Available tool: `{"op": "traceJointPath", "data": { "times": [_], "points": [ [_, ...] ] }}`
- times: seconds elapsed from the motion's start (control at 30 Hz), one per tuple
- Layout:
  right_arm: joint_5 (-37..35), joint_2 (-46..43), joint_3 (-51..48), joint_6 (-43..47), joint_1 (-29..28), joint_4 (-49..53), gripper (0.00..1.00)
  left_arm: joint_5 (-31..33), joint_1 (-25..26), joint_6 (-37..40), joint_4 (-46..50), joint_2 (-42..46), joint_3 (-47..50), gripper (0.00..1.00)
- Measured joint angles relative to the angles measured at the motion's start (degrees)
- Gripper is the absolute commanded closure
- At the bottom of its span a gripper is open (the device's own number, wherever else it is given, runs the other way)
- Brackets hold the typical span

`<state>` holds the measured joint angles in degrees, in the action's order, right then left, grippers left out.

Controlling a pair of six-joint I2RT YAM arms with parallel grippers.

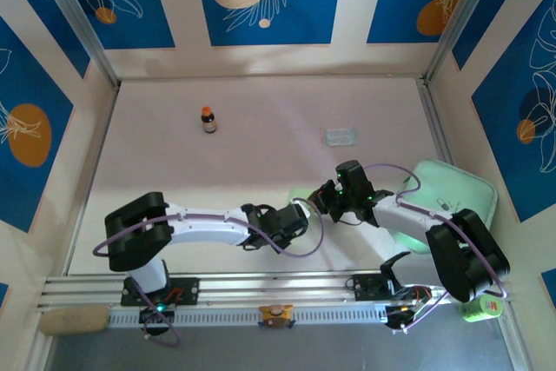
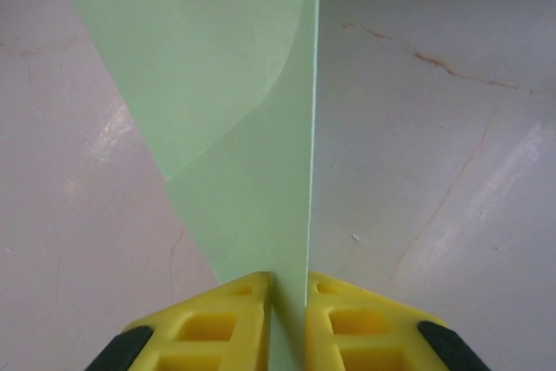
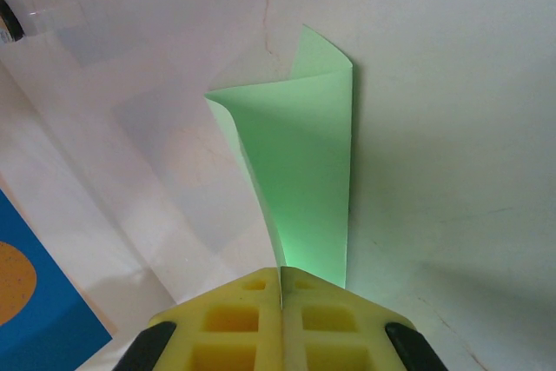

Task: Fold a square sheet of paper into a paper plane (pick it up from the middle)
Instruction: Fold the wing for the fifth time at the center of the table.

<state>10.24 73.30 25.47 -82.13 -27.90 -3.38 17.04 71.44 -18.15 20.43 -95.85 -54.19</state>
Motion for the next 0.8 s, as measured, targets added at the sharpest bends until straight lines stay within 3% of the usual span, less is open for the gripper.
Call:
{"op": "traceJointPath", "data": {
  "times": [0.6,0.8],
  "points": [
    [0.00,0.00,0.00,0.00,0.04,-0.02,1.00,0.04,0.07,-1.03,0.20,-0.83,-0.31,0.81],
    [0.00,0.00,-0.17,0.00,0.04,-0.07,1.00,0.11,0.07,-1.09,0.26,-0.98,-0.61,0.77]
  ]
}}
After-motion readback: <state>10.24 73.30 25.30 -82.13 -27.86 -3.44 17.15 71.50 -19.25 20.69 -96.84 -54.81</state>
